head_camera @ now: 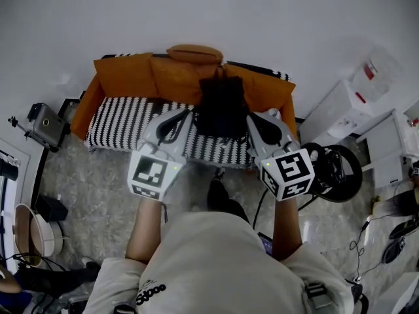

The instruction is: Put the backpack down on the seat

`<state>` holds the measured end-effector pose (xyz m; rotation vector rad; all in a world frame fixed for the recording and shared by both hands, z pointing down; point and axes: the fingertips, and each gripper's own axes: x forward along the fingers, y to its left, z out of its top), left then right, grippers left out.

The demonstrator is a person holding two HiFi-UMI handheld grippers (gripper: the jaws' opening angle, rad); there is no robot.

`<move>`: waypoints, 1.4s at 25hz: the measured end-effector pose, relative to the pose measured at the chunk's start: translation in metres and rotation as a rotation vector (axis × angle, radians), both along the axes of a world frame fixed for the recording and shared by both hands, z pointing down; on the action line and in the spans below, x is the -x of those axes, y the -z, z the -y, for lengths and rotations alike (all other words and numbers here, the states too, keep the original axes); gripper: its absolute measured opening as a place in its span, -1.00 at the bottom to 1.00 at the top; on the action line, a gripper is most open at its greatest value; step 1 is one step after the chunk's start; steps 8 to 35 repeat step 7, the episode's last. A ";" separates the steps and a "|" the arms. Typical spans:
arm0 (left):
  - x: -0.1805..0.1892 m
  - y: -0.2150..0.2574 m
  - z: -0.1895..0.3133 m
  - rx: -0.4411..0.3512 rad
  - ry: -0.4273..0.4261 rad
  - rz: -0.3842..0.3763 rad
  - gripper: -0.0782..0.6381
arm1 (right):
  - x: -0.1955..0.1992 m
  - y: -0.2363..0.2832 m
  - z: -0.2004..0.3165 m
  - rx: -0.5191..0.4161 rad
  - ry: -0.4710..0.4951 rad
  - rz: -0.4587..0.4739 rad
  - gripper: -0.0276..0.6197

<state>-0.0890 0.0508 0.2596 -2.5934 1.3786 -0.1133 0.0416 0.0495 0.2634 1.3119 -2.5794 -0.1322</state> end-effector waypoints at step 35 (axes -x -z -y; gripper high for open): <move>-0.003 -0.006 0.003 0.015 0.003 -0.003 -0.76 | -0.004 -0.004 0.002 0.010 -0.001 0.005 -0.91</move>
